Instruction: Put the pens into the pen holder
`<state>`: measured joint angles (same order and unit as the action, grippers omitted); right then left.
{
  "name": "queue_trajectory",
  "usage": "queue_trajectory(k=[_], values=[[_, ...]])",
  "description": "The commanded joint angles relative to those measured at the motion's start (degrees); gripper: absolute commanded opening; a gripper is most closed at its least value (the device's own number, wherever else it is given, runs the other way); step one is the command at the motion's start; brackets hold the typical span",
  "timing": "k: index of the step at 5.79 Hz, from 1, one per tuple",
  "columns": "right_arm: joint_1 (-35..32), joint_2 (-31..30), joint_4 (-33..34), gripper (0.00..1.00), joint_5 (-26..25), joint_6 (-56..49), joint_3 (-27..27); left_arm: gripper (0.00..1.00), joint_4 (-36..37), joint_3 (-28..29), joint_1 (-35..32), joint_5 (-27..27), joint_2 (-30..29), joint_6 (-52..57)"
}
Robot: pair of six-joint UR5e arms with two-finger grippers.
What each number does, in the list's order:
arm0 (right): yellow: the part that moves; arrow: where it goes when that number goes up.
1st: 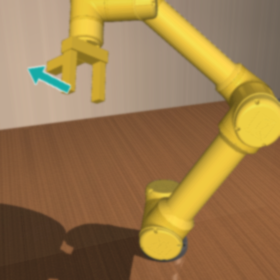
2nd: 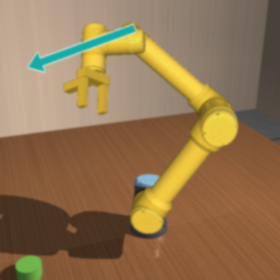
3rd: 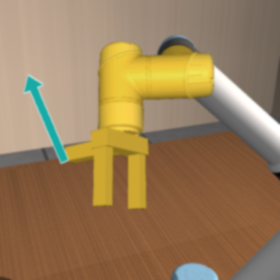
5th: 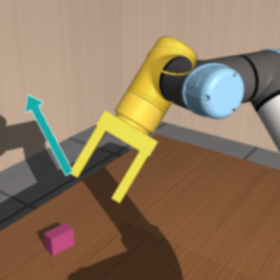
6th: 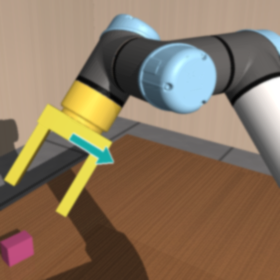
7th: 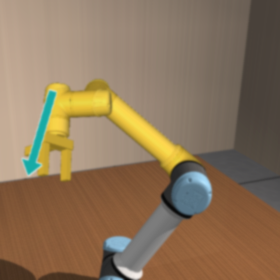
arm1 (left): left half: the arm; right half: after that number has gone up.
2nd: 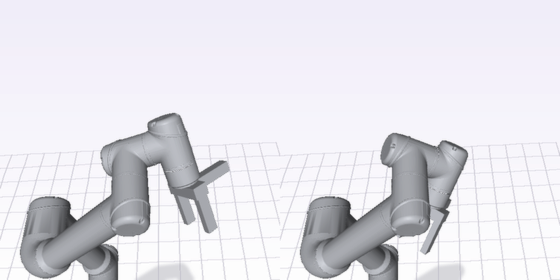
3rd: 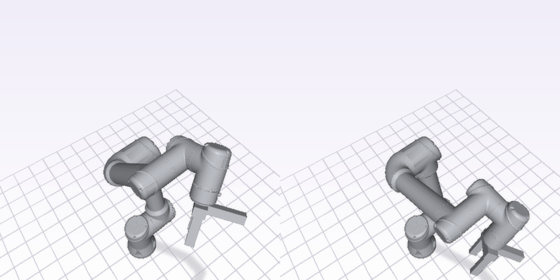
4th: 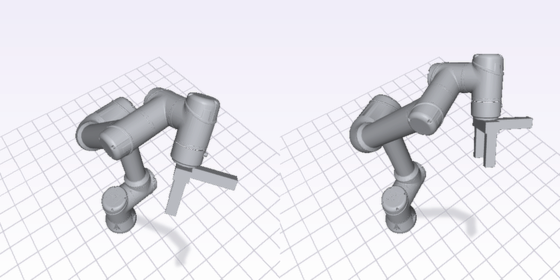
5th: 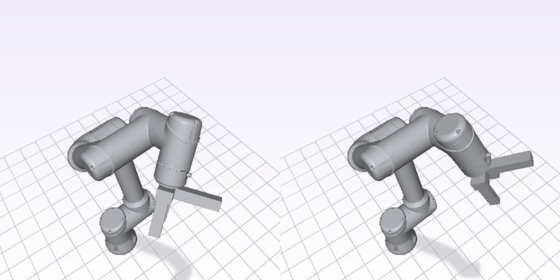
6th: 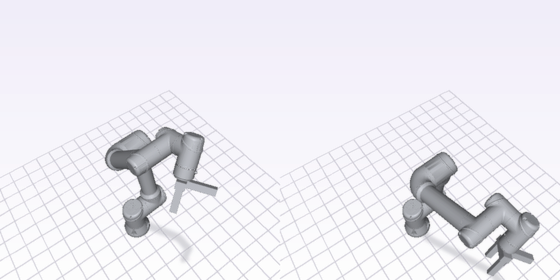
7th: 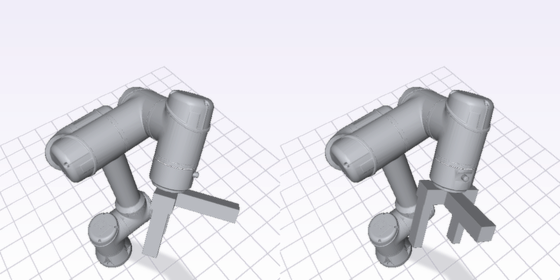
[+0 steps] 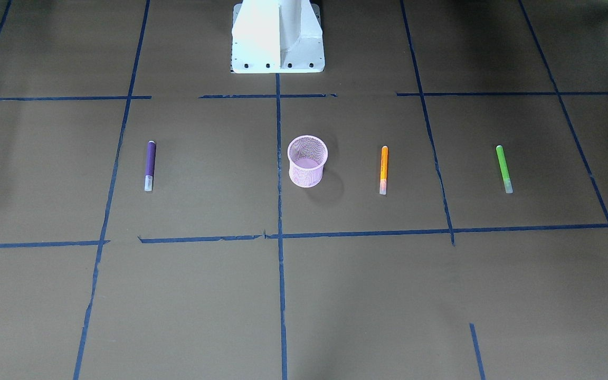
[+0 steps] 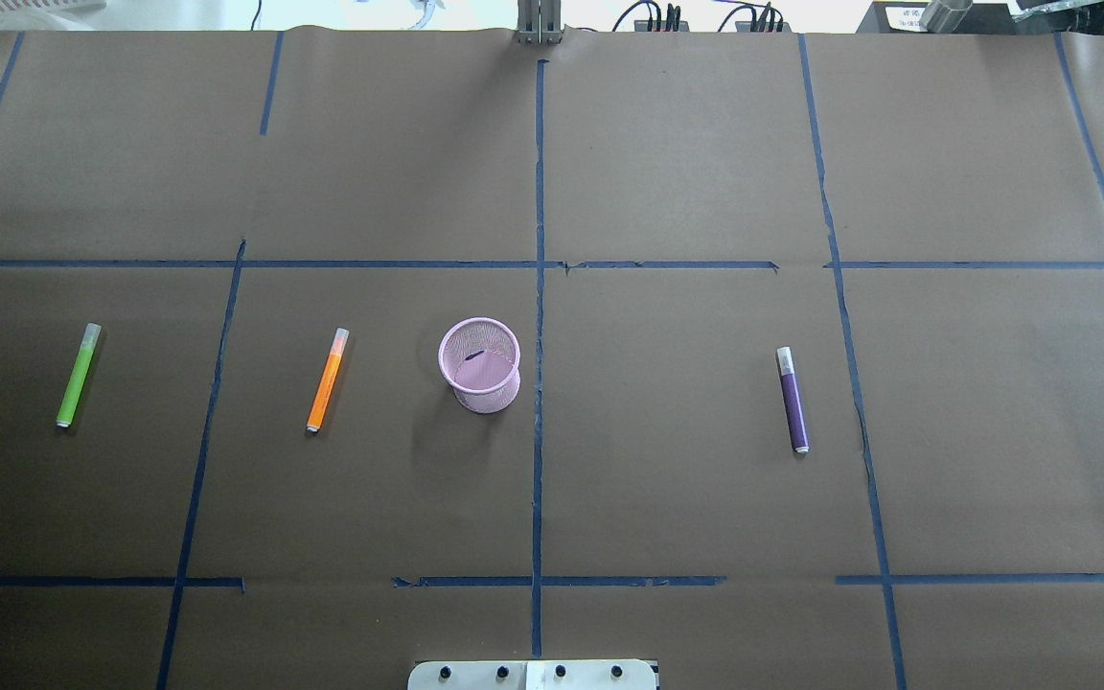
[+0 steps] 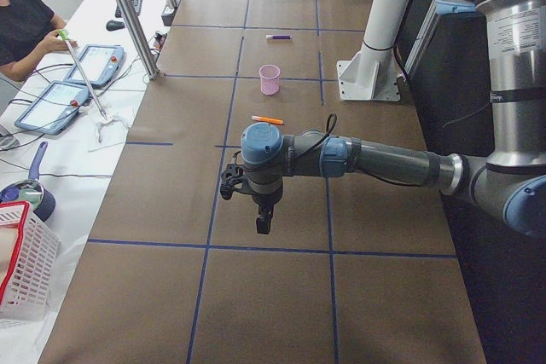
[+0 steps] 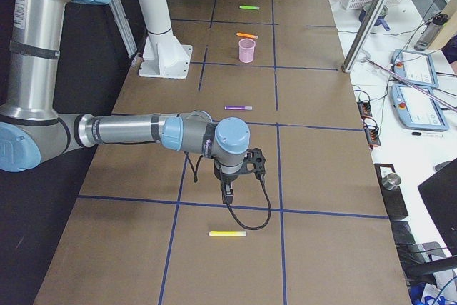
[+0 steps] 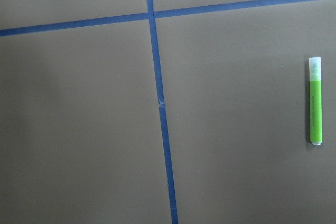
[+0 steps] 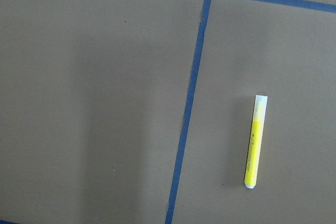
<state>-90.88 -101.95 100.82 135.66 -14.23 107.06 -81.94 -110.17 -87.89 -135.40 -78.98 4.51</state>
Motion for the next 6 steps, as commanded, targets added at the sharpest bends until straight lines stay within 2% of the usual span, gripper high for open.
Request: queue_trajectory(k=[1,3,4,6], values=[[0.0,-0.09,-2.38,1.0,0.13,-0.01,-0.7,1.0,-0.24,0.91,0.0,-0.21,0.05,-0.03],[0.0,0.09,-2.47,1.0,0.13,-0.01,-0.71,1.0,-0.24,0.92,0.0,-0.21,-0.38,-0.73],[0.0,0.09,-2.47,1.0,0.13,-0.01,-0.71,1.0,-0.32,0.31,0.09,-0.04,-0.65,-5.34],[0.0,0.09,-2.47,1.0,0.13,-0.44,-0.71,1.0,-2.24,0.3,0.26,-0.39,-0.13,-5.21]])
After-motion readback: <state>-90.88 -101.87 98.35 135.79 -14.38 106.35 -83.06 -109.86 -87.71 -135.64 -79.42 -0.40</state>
